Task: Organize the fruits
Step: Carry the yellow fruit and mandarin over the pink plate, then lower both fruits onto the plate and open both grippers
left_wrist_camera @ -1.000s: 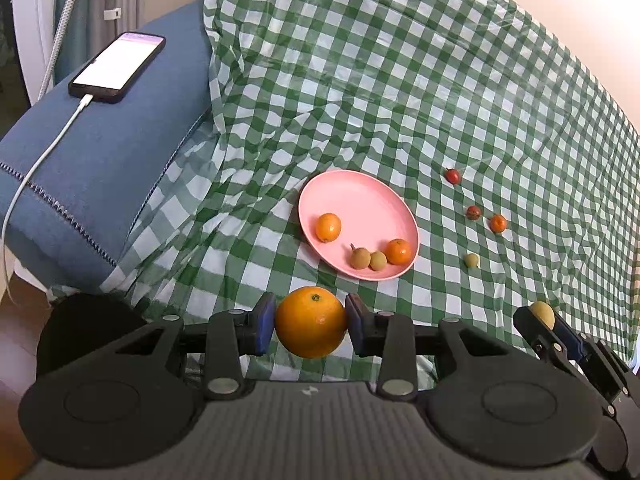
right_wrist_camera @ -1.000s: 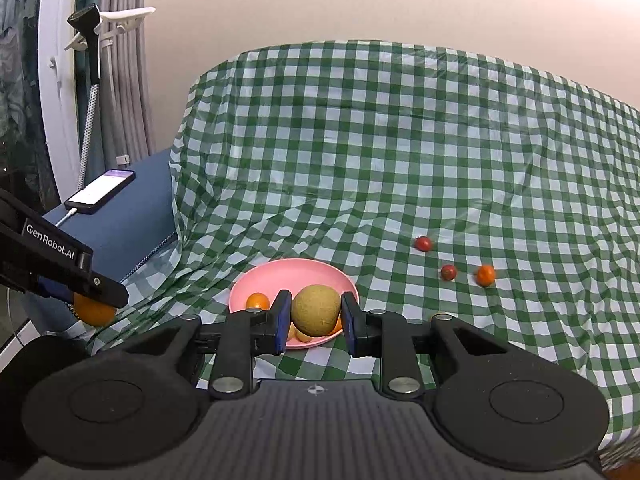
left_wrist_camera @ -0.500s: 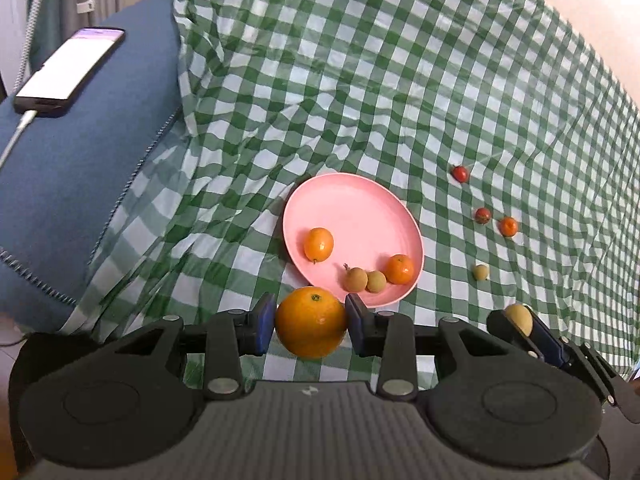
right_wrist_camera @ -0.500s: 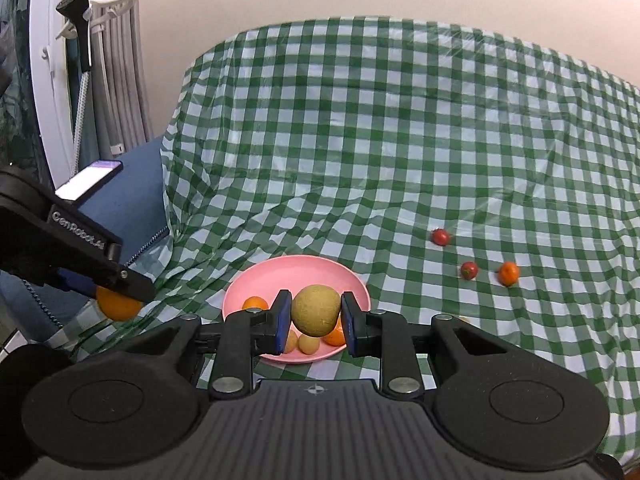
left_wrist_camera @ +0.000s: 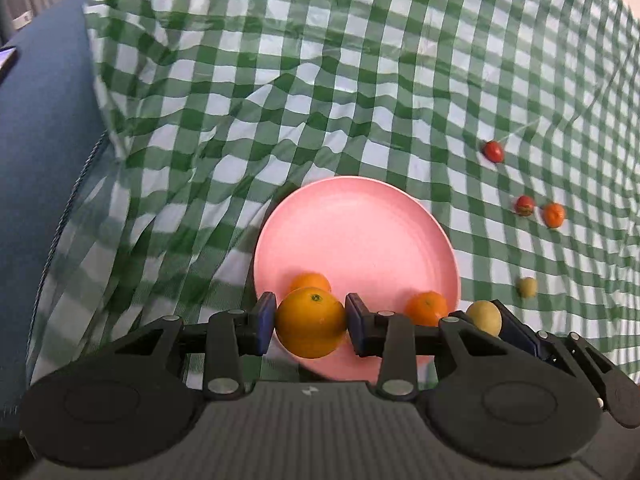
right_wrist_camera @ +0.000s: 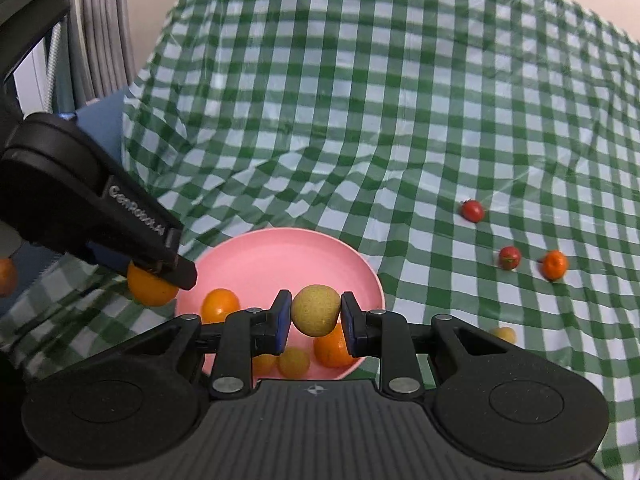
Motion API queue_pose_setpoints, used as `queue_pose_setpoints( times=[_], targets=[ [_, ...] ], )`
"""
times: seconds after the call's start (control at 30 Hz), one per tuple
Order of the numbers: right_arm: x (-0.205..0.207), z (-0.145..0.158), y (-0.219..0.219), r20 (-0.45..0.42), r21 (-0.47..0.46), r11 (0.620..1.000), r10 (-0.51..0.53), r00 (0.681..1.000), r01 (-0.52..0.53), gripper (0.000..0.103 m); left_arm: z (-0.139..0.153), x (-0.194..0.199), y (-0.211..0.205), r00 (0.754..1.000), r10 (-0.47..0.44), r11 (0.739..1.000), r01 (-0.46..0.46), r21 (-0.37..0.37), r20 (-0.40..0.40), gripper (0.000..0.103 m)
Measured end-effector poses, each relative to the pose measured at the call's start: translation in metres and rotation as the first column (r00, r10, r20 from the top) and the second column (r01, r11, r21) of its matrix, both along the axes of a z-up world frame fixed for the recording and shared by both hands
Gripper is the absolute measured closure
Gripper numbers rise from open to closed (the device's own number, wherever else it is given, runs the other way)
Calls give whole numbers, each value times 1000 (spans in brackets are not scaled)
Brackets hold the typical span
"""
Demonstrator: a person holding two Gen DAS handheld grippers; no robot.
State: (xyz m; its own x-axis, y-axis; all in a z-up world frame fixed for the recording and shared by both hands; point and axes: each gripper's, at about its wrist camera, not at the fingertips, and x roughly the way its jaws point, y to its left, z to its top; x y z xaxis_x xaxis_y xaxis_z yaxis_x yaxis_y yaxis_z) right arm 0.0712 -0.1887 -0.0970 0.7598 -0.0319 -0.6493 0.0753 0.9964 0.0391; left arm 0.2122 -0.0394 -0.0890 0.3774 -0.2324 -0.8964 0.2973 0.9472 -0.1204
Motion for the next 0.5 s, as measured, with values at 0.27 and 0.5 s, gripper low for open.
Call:
queue_pose_setpoints(
  times=[0.27, 0.5],
  targets=[
    [30, -29, 1, -63, 0, 1000, 16, 998, -16, 76, -29, 34, -21, 999, -37, 998, 38, 41, -26, 61],
    [42, -37, 0, -83, 5, 1000, 26, 996, -26, 60, -38, 45, -33, 997, -77, 993, 77, 88, -9, 35]
  ],
)
